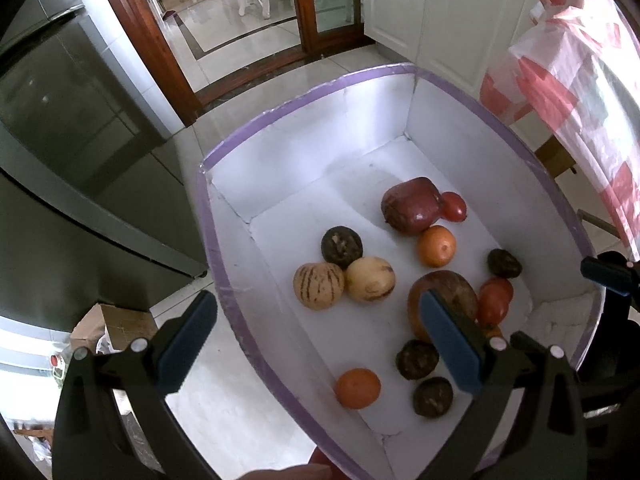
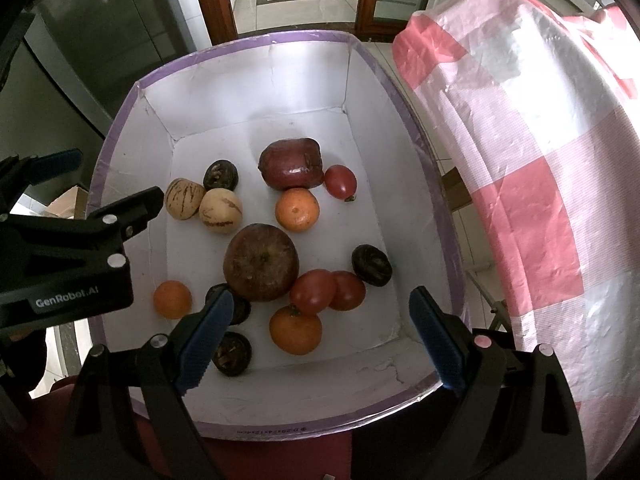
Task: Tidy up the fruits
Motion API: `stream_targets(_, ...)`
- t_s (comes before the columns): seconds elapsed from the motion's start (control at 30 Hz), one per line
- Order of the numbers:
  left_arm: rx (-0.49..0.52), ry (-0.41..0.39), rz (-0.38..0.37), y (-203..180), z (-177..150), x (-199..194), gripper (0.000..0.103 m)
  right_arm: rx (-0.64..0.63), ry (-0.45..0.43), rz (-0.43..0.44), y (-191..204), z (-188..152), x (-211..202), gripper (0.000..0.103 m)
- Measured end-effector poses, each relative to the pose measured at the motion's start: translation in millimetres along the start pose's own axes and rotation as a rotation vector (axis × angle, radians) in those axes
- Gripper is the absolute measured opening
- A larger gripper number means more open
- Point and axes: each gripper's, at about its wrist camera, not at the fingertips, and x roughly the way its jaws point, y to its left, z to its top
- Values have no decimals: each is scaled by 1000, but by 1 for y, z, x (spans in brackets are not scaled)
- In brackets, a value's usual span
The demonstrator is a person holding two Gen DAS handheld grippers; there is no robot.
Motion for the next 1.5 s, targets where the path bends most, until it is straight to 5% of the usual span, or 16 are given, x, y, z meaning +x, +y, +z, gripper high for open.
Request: stream_targets(1.5,12,28,-20,7,6,9,102,-3,12,5,-2,-2,4,87)
